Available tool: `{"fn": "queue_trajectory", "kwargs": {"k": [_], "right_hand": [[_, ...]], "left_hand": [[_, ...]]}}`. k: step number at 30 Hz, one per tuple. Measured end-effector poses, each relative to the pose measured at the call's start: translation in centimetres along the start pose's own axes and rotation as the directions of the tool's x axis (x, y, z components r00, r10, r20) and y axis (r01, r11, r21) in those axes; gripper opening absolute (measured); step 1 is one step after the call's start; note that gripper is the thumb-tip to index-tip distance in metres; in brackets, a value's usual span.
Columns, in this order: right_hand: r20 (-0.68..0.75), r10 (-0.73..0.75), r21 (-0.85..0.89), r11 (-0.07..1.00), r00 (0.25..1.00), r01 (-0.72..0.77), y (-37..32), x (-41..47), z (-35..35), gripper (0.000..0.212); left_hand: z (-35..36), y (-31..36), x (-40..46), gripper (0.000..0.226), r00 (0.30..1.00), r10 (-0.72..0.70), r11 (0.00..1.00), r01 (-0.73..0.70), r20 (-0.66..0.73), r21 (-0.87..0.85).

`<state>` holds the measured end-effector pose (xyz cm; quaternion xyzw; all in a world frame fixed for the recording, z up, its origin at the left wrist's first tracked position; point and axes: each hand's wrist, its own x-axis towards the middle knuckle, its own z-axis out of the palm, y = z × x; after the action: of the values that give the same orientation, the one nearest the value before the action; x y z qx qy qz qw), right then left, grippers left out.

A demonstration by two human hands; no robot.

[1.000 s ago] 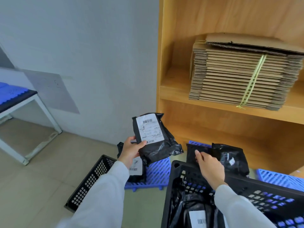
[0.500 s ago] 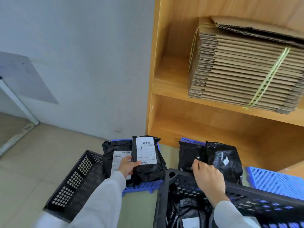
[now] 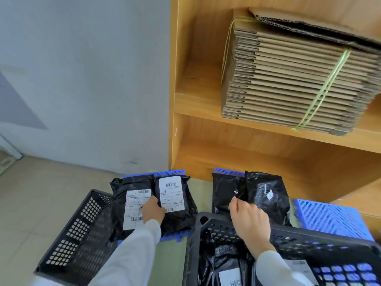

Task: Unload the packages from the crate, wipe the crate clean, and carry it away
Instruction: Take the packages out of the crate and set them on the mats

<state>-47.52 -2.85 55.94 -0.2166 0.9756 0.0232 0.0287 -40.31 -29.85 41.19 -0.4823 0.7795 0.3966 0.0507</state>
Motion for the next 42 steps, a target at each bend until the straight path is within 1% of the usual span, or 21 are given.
{"fn": "queue_trajectory", "kwargs": {"k": [1,2,3,4,5,7,9,11,13,15,18,21,23,26,29,31,34,37,42], "right_hand": [[-0.012,-0.003,-0.036,0.999,1.000,0.003,-0.1,-0.2,-0.1,0.012],[-0.020,0.016,-0.064,0.998,1.000,-0.017,-0.1,-0.1,0.0,0.020],[-0.052,0.000,-0.087,0.996,0.999,-0.004,0.0,-0.1,0.0,0.030],[-0.058,0.007,-0.063,0.998,0.998,-0.011,-0.1,-0.2,-0.1,0.036],[-0.062,0.028,-0.028,0.999,0.998,-0.030,-0.2,-0.2,-0.2,0.037],[-0.050,0.074,0.101,0.993,0.996,-0.068,-0.1,0.0,-0.5,0.036],[-0.021,0.063,0.218,0.974,0.998,-0.057,0.1,-0.2,-0.7,0.038],[-0.007,0.030,0.298,0.954,1.000,-0.027,0.3,-0.3,-0.9,0.033],[-0.033,0.002,0.380,0.925,0.999,0.011,0.8,-0.7,-1.0,0.025],[-0.038,-0.022,0.468,0.883,0.999,0.037,1.4,-1.0,-1.0,0.019],[0.052,-0.099,0.630,0.775,0.994,0.045,2.2,-1.0,-1.6,0.013],[0.138,-0.223,0.757,0.652,0.965,0.042,3.4,-1.6,-3.1,0.019],[0.132,-0.264,0.773,0.631,0.955,0.067,4.2,-2.2,-4.0,0.022],[0.037,-0.239,0.791,0.600,0.970,0.117,6.0,-3.7,-4.8,0.018],[-0.033,-0.211,0.819,0.555,0.977,0.147,7.8,-5.6,-5.1,0.015],[-0.042,-0.217,0.835,0.528,0.975,0.153,9.3,-6.8,-4.9,0.014],[-0.022,-0.229,0.861,0.491,0.973,0.135,12.0,-9.0,-4.3,0.013],[0.024,-0.220,0.884,0.461,0.975,0.082,14.7,-11.3,-3.5,0.012],[0.118,-0.208,0.892,0.452,0.971,-0.012,18.8,-14.4,-1.3,0.011]], "left_hand": [[-0.1,-0.1,-0.2,0.023,1.000,0.024,1.000,-0.024,-0.016,0.003],[-0.1,-0.4,-0.2,0.024,0.999,0.041,0.999,-0.041,-0.025,-0.001],[-0.2,-0.9,-0.4,0.028,0.998,0.051,0.999,-0.051,-0.030,-0.016],[-0.5,-1.2,-0.5,0.031,0.998,0.059,0.998,-0.061,-0.036,-0.032],[-0.8,-1.5,-0.7,0.033,0.997,0.062,0.997,-0.065,-0.043,-0.050],[-1.5,-1.3,-1.6,0.028,0.997,0.066,0.993,-0.070,-0.047,-0.093],[-2.3,-0.9,-2.5,0.015,0.995,0.096,0.985,-0.100,-0.030,-0.142],[-2.8,-0.6,-3.0,0.001,0.988,0.154,0.974,-0.150,0.016,-0.168],[-3.0,-0.4,-3.3,0.008,0.978,0.201,0.961,-0.186,0.055,-0.204],[-3.6,0.6,-4.7,0.008,0.967,0.245,0.938,-0.219,0.064,-0.267],[-5.2,3.0,-8.3,0.011,0.951,0.306,0.895,-0.274,0.038,-0.351],[-6.4,4.8,-12.1,0.013,0.939,0.345,0.863,-0.313,0.009,-0.396],[-7.0,5.7,-14.3,0.014,0.930,0.367,0.838,-0.336,-0.010,-0.429],[-7.2,6.9,-17.7,0.014,0.914,0.403,0.816,-0.380,-0.043,-0.436],[-6.8,7.9,-20.8,0.014,0.889,0.454,0.814,-0.438,-0.051,-0.381],[-6.0,8.7,-23.0,0.016,0.875,0.481,0.812,-0.465,-0.047,-0.352],[-4.1,9.4,-26.4,0.017,0.862,0.507,0.804,-0.485,-0.032,-0.344],[-1.8,9.4,-29.2,0.017,0.858,0.513,0.816,-0.478,0.025,-0.326],[2.8,8.2,-32.6,0.018,0.883,0.460,0.858,-0.414,0.094,-0.303]]}}
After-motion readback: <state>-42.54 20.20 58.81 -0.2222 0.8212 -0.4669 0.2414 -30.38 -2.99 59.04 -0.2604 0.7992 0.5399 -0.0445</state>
